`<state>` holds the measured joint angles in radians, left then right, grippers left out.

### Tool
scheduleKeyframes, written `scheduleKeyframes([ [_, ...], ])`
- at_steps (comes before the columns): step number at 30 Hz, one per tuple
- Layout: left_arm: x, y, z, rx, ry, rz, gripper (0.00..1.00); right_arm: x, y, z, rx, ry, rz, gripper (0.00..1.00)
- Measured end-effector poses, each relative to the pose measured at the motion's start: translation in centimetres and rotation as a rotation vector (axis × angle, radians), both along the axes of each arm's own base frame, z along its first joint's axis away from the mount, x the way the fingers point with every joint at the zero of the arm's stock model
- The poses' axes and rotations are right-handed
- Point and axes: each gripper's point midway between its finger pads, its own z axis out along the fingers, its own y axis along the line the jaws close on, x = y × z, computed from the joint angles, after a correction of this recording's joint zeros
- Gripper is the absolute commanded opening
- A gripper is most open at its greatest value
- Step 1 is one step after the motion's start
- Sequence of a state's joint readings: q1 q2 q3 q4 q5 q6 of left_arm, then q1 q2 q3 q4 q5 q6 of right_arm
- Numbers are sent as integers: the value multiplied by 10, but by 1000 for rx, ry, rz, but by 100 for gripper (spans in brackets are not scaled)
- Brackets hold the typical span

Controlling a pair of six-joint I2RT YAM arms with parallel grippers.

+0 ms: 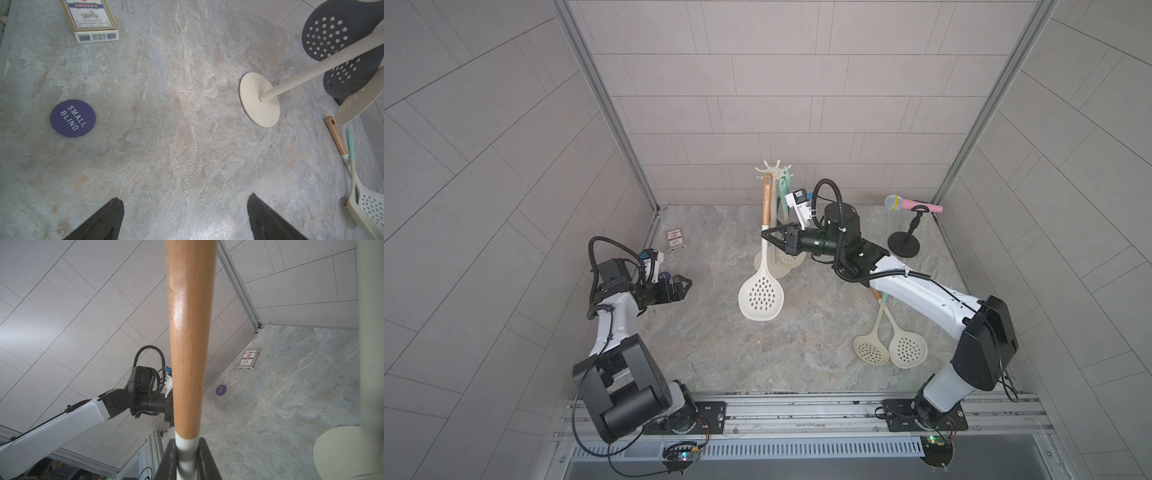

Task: Hang the skimmer on the kitchen utensil rack
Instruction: Hang the skimmer on the rack.

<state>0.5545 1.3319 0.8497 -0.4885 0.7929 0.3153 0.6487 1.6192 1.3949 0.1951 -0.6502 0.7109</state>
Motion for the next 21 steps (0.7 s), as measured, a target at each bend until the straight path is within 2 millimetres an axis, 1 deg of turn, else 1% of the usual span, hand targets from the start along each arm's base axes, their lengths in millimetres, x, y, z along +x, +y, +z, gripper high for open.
scheduleKeyframes([
  [8, 1, 1, 1, -1, 1, 0, 100, 6, -4, 5, 28, 6, -15, 0],
  [16, 1, 1, 0, -9, 9, 0, 100, 5, -1, 0, 36, 27, 6, 0],
  [21, 1, 0, -1, -15, 12, -2, 99, 4, 0, 0, 36, 27, 12, 0],
])
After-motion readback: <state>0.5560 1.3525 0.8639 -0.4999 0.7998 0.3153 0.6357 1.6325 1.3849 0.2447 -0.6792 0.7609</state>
